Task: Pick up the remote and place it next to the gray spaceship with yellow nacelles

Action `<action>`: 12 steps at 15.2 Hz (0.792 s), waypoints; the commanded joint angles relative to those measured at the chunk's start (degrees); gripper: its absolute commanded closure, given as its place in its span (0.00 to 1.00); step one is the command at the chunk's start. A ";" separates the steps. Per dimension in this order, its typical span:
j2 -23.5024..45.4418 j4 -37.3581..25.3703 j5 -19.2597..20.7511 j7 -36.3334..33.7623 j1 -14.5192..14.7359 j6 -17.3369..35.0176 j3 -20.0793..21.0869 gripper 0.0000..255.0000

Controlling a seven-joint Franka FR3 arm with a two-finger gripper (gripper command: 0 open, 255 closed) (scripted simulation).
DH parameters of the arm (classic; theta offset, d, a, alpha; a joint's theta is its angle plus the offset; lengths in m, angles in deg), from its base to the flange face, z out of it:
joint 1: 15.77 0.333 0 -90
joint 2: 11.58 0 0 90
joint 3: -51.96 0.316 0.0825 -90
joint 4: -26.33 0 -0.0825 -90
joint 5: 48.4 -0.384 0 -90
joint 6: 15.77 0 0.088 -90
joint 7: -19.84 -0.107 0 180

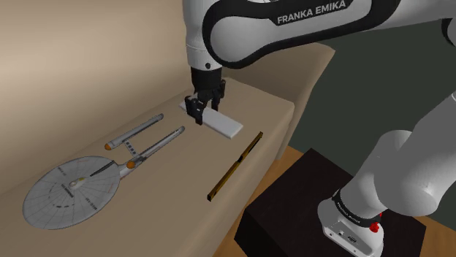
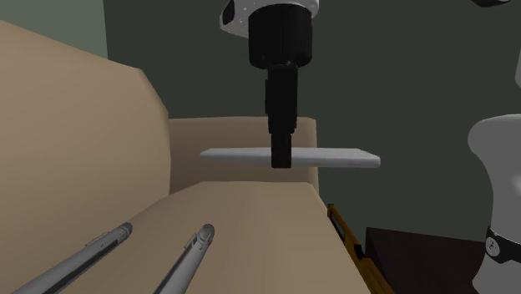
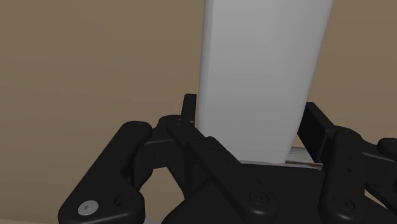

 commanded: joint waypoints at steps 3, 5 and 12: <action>-1.26 1.21 -0.72 -5.46 2.67 -0.01 2.99 1.00; -1.46 1.34 -0.98 -8.13 3.94 -0.08 4.48 1.00; -0.36 4.80 -0.72 -10.49 4.94 4.40 5.77 1.00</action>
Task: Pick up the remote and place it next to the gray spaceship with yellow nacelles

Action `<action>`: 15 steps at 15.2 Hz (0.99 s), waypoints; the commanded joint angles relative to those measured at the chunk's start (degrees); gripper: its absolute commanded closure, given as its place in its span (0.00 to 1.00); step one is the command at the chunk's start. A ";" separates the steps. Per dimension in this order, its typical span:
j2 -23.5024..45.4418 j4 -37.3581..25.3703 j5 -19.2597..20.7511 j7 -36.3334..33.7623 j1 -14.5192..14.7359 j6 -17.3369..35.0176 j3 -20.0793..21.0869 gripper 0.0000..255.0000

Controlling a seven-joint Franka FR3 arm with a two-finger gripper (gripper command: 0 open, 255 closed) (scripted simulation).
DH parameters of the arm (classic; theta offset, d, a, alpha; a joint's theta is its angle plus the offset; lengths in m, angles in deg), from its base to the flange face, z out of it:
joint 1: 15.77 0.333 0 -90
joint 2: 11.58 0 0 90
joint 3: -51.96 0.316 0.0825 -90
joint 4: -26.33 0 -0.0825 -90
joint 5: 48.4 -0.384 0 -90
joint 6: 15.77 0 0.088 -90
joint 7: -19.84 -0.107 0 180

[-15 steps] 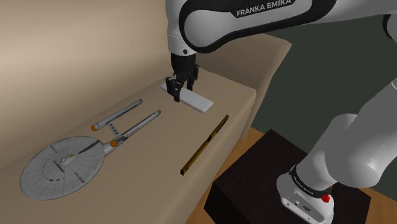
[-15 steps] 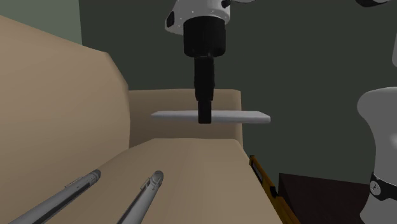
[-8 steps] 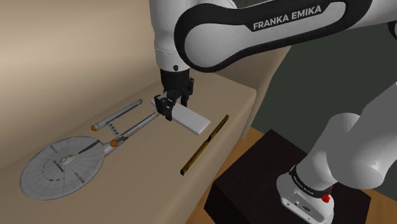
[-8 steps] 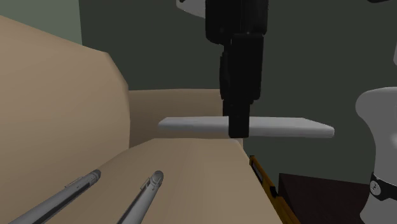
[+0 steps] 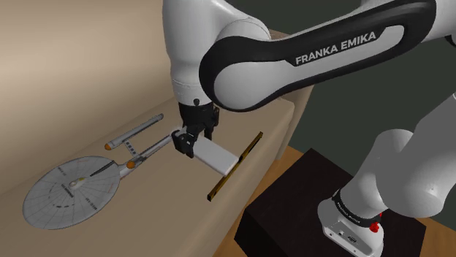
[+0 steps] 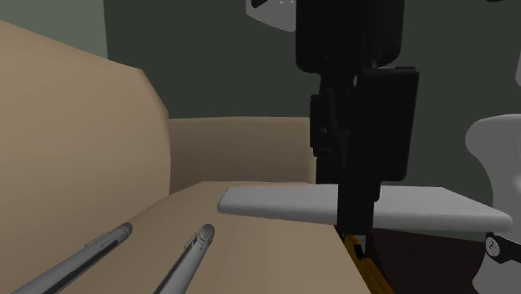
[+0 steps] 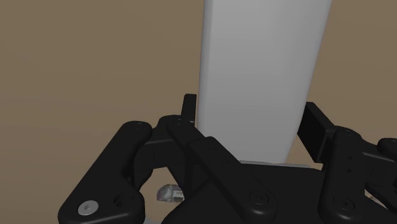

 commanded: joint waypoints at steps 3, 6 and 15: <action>1.01 2.08 0.40 -0.33 0.03 3.05 0.11 1.00; 1.85 3.56 0.74 -0.62 0.06 5.32 0.19 1.00; 5.08 7.35 2.22 -1.78 0.17 12.08 0.36 1.00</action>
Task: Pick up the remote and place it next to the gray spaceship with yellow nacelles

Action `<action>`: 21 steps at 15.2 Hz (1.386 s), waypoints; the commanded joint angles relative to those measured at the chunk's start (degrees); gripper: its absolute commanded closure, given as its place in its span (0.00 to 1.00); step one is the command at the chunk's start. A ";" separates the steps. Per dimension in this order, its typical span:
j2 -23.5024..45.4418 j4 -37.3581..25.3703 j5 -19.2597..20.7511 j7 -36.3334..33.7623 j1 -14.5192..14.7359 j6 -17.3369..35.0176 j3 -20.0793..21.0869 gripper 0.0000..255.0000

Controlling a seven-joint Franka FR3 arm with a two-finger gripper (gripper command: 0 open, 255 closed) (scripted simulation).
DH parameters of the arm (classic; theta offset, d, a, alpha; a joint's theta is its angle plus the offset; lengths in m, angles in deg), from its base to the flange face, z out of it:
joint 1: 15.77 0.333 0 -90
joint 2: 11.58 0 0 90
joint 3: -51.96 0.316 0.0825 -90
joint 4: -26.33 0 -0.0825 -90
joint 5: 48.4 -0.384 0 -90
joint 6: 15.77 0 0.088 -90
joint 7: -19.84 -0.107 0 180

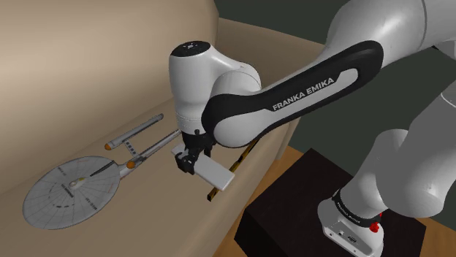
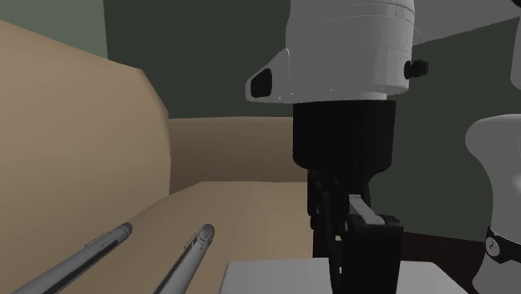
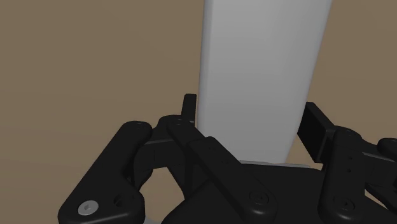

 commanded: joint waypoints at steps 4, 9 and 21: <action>2.05 1.90 1.06 -0.77 0.06 3.82 -0.01 1.00; 2.51 2.20 1.30 -0.96 0.08 4.54 -0.02 1.00; 0.38 0.41 0.19 -0.16 0.00 0.80 0.05 0.00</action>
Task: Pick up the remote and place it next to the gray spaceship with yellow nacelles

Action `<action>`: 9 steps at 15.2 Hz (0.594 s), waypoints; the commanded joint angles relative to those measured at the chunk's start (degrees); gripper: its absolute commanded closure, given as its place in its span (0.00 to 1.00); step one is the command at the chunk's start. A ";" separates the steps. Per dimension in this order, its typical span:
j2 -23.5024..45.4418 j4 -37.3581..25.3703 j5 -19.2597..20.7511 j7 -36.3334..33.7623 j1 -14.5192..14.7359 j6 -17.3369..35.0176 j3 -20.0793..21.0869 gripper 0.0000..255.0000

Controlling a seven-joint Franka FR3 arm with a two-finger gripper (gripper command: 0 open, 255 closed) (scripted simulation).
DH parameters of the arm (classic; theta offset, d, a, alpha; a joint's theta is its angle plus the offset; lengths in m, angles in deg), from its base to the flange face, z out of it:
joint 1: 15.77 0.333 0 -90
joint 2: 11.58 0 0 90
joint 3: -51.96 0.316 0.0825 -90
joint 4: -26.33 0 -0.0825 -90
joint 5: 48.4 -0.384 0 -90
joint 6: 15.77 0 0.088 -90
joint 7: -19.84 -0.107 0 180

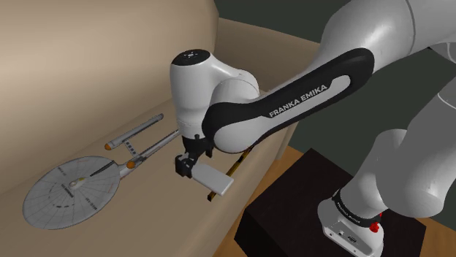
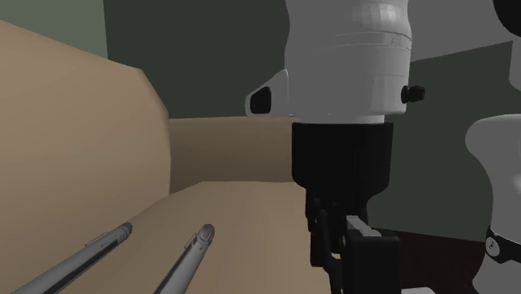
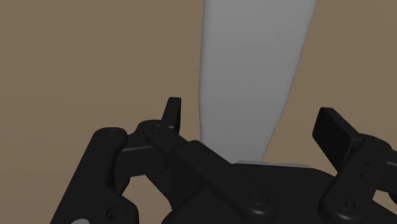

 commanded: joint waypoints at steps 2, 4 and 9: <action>-2.51 -2.38 -1.24 0.87 -0.07 -4.76 0.02 0.00; -2.51 -2.38 -1.24 0.87 -0.06 -4.76 0.01 0.00; -2.51 -2.38 -1.24 0.87 -0.06 -4.76 0.01 0.00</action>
